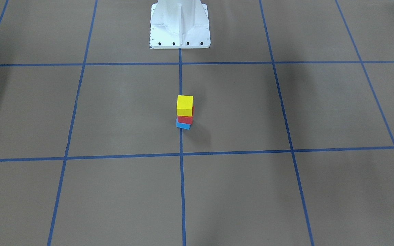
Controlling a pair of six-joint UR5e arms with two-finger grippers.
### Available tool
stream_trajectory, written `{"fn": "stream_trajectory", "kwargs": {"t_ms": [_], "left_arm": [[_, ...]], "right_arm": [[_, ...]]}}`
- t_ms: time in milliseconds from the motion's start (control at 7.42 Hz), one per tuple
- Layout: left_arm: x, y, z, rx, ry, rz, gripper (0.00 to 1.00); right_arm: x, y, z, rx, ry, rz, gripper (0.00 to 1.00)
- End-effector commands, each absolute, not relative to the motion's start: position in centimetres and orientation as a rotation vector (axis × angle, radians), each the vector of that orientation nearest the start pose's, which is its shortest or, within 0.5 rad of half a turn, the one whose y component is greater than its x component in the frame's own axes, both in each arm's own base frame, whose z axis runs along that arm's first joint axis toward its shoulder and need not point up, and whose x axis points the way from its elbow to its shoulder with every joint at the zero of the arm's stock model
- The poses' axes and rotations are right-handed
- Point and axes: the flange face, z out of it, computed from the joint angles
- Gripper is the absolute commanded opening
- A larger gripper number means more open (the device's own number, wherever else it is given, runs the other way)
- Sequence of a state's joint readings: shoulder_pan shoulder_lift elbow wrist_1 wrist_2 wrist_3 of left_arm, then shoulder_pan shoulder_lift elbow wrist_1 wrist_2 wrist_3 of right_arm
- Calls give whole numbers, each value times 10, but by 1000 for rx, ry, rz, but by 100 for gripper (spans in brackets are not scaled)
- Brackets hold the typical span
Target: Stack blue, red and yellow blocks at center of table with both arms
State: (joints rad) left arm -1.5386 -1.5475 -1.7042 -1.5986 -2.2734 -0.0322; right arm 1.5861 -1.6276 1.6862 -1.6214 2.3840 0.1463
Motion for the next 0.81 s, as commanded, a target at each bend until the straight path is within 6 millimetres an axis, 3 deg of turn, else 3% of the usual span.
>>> {"fn": "stream_trajectory", "kwargs": {"t_ms": [0,674], "left_arm": [[-53,-492,605,111,705,49,100],[-53,-492,608,105,705,47,100]], "right_arm": [[68,-469,630,-43,-811,149,99],[68,-470,630,-41,-811,148,99]]}}
